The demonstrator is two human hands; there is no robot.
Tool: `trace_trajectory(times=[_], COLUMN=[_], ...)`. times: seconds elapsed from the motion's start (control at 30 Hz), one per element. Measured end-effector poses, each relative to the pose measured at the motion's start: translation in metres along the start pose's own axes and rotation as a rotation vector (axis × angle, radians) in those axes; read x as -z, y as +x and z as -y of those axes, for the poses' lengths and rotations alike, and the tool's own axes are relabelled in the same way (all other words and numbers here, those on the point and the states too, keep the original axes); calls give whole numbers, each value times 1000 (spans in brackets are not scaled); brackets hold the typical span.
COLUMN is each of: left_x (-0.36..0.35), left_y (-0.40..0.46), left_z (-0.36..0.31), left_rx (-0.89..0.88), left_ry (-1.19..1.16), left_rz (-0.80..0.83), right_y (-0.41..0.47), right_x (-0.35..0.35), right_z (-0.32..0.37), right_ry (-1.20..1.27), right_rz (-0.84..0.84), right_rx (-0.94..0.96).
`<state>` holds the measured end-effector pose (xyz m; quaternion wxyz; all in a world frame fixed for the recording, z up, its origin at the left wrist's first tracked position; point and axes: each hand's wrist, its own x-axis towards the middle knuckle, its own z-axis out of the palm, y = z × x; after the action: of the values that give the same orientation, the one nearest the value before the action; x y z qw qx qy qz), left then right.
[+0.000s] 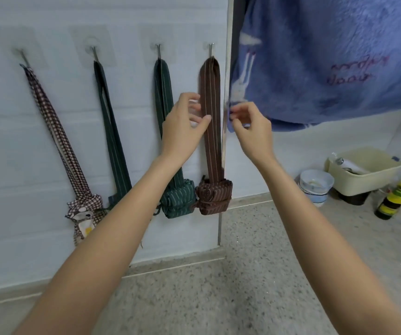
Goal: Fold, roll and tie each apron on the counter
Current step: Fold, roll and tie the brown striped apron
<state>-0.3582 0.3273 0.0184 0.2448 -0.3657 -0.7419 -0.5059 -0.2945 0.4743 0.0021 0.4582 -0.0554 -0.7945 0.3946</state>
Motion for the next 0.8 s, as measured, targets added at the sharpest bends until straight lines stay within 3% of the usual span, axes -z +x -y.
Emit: trace_trajectory(times=[0.1, 0.2, 0.3, 0.4, 0.47, 0.57, 0.8], left_x=[-4, -11, -23, -31, -33, -33, -45], left_y=[-33, -63, -85, -97, -104, -113, -122], left_z=[16, 33, 42, 47, 49, 53, 62], left_rx=[36, 127, 180, 202, 218, 247, 284], left_ry=[94, 214, 316, 355, 340, 333, 306], left_rz=[94, 304, 450, 444, 403, 342, 309], right_y=[-34, -77, -104, -109, -110, -114, -117], right_x=[1, -4, -13, -21, -26, -34, -45], right_z=[-38, -66, -79, -81, -82, -82, -85], right_ry=[-21, -10, 27, 69, 2, -103, -281], right_rz=[174, 358, 422, 314, 274, 259, 272], right_rx=[-147, -288, -366, -366, -253, -149, -138])
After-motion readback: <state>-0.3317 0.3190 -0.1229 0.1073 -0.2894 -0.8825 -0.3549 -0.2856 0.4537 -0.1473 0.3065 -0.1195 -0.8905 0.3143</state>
